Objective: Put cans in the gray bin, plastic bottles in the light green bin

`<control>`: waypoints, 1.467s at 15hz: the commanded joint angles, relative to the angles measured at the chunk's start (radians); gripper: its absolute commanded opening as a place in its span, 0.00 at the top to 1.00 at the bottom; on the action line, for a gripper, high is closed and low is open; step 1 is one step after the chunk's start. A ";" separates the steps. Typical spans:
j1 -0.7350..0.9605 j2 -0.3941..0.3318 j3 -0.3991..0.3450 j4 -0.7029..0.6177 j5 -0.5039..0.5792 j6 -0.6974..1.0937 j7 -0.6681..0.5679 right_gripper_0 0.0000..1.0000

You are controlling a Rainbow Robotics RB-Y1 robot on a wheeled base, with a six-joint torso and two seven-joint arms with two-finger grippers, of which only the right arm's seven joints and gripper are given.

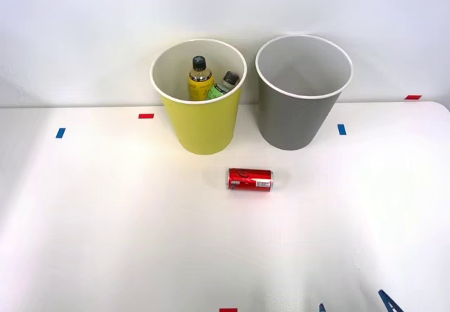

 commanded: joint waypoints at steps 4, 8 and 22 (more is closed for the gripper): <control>0.000 0.000 0.000 0.000 0.000 0.000 0.000 0.00; 0.000 0.000 0.000 0.000 0.000 0.000 0.000 0.00; 0.000 0.000 0.000 0.000 0.000 0.000 0.000 0.00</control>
